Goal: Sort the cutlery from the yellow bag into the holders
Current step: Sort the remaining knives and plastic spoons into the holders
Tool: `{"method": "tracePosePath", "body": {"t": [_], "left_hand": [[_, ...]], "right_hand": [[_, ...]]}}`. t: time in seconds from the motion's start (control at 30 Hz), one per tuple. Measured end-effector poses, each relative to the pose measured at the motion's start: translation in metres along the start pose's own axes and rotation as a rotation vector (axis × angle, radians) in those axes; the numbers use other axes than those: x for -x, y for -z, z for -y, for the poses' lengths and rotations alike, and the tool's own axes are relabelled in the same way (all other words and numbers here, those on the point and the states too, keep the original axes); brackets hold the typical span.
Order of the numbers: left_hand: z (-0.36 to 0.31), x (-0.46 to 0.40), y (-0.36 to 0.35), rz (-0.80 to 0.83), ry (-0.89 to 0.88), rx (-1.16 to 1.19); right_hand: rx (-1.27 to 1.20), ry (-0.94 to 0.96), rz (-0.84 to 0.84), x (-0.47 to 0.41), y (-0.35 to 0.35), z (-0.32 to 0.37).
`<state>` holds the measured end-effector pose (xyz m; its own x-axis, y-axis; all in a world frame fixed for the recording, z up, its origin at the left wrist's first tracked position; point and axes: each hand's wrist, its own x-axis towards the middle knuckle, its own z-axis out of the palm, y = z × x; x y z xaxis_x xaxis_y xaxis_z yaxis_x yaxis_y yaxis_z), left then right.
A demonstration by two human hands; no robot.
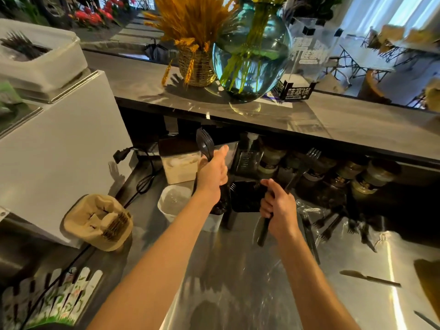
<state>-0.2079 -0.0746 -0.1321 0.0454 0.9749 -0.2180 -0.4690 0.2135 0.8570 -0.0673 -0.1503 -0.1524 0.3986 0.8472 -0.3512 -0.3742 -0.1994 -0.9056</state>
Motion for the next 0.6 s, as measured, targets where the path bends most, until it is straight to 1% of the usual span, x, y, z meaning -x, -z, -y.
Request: {"method": "tracePosePath", "body": {"t": [0.07, 0.17, 0.3, 0.37, 0.5, 0.6], "left_hand": [[0.006, -0.009, -0.012, 0.024, -0.044, 0.005], [0.022, -0.022, -0.031, 0.034, -0.049, -0.011], [0.055, -0.034, -0.033, 0.085, -0.128, -0.247], [0.068, -0.034, -0.028, 0.086, -0.128, -0.328], [0.071, -0.034, -0.022, 0.090, -0.156, -0.258], [0.061, -0.038, -0.023, 0.120, -0.259, -0.242]], "right_hand": [[-0.006, -0.006, -0.011, -0.004, 0.011, 0.000], [0.016, -0.023, -0.038, -0.013, 0.023, 0.000], [-0.004, -0.043, -0.047, -0.021, 0.035, 0.003], [-0.025, -0.059, -0.045, -0.025, 0.039, 0.004], [-0.042, -0.103, -0.053, -0.032, 0.040, 0.002], [-0.062, -0.124, -0.038, -0.033, 0.036, -0.001]]}}
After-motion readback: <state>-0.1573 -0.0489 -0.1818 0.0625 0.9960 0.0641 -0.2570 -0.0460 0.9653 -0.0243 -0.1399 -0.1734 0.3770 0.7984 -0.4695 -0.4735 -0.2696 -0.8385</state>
